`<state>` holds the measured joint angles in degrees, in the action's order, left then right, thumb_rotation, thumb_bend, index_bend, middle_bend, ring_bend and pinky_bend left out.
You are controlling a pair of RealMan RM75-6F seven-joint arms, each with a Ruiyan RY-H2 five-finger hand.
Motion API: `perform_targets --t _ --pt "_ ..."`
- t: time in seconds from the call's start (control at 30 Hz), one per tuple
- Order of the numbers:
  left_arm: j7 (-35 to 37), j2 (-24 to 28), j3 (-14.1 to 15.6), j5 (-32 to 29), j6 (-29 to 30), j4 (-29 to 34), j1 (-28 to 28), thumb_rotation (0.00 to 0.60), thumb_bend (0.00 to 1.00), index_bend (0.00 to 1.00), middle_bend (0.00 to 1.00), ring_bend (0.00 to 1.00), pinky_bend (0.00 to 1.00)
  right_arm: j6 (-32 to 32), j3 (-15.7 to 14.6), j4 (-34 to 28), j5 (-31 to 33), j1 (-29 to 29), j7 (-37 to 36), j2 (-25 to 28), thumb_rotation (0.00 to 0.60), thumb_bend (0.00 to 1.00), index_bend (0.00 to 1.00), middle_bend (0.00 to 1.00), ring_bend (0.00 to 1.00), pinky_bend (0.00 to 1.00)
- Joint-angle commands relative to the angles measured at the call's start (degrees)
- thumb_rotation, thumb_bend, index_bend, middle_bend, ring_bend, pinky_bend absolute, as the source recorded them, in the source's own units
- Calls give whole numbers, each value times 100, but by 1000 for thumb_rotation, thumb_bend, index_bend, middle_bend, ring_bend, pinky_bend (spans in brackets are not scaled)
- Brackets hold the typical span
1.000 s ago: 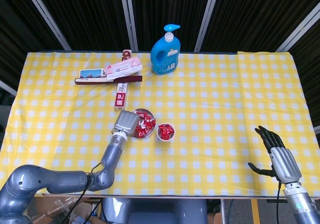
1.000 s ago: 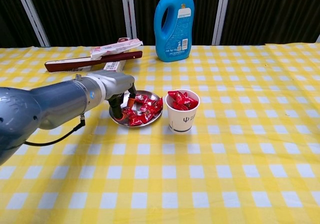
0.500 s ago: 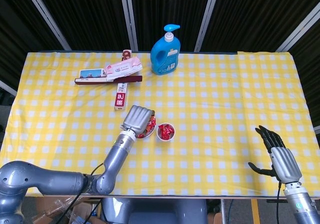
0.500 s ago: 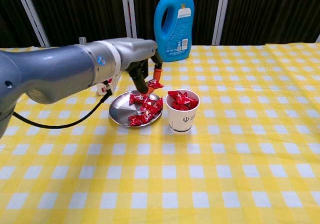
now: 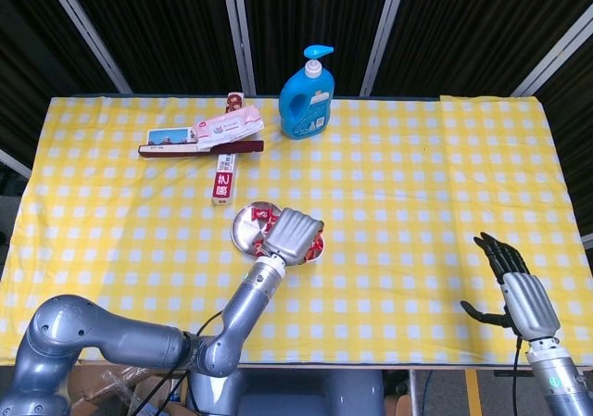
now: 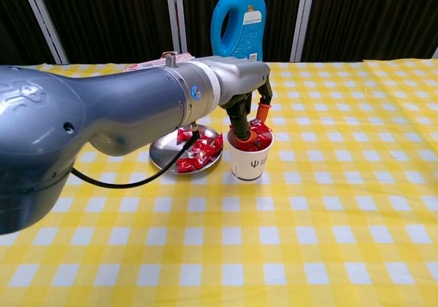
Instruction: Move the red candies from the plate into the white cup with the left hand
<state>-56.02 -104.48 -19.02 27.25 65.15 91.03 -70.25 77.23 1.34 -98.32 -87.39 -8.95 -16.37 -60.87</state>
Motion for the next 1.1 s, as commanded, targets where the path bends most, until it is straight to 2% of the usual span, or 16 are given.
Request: perform_targets --t 0.03,0.27,0.63,0.73,0.83,0.9,1.0,1.1 --pt "-84 -52 21 -131 48 -86 -45 600 371 502 896 944 967 0 -2 2 -6 -1 -15 5 600 277 0 0 0 0" --pt "-52 -32 17 -260 38 -121 -42 600 211 397 877 939 967 1 -7 3 -20 -2 7 3 600 277 0 0 0 0" --pt "631 162 -16 423 106 172 196 600 197 370 873 937 967 38 2 22 -17 11 47 -12 600 277 0 0 0 0" --pt "1113 512 32 989 514 644 588 600 198 365 851 919 956 56 -2 40 -38 15 65 -23 600 277 0 0 0 0" --pt "1410 792 180 1394 723 955 889 600 198 347 779 858 906 72 -6 48 -56 20 75 -29 600 278 0 0 0 0" --pt "1581 993 300 1647 894 1163 1107 600 198 331 689 782 842 80 -6 56 -62 21 82 -34 600 277 0 0 0 0" --pt "1810 1375 604 2110 1235 1514 1523 600 198 265 509 637 703 87 -17 84 -94 21 98 -33 600 278 0 0 0 0" --pt "2020 1873 1131 2732 1653 1857 2061 600 196 137 300 414 485 132 -16 150 -144 23 180 -62 600 277 0 0 0 0"
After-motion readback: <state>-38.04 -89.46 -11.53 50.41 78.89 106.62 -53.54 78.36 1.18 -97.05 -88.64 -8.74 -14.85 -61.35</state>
